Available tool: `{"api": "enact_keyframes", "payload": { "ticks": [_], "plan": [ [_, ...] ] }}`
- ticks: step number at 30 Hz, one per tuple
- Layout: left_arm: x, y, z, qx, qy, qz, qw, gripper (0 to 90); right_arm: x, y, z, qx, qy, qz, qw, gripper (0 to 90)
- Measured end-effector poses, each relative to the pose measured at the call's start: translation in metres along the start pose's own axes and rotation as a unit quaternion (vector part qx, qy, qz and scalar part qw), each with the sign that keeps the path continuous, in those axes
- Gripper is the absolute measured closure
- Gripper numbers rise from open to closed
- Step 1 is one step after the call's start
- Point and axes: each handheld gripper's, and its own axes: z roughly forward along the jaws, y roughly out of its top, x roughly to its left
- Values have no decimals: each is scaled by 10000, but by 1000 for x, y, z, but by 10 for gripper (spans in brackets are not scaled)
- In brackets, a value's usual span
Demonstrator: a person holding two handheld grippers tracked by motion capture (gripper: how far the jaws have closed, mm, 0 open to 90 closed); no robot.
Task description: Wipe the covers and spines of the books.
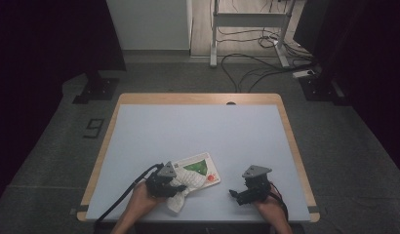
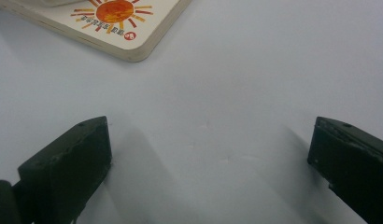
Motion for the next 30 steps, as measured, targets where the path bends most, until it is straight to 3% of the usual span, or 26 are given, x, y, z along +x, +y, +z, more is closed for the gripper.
{"api": "enact_keyframes", "payload": {
  "ticks": [30],
  "plan": [
    [-4,58,51,87,-196,296,9993,646,0,0,0,2,2,0,10000,0]
  ]
}}
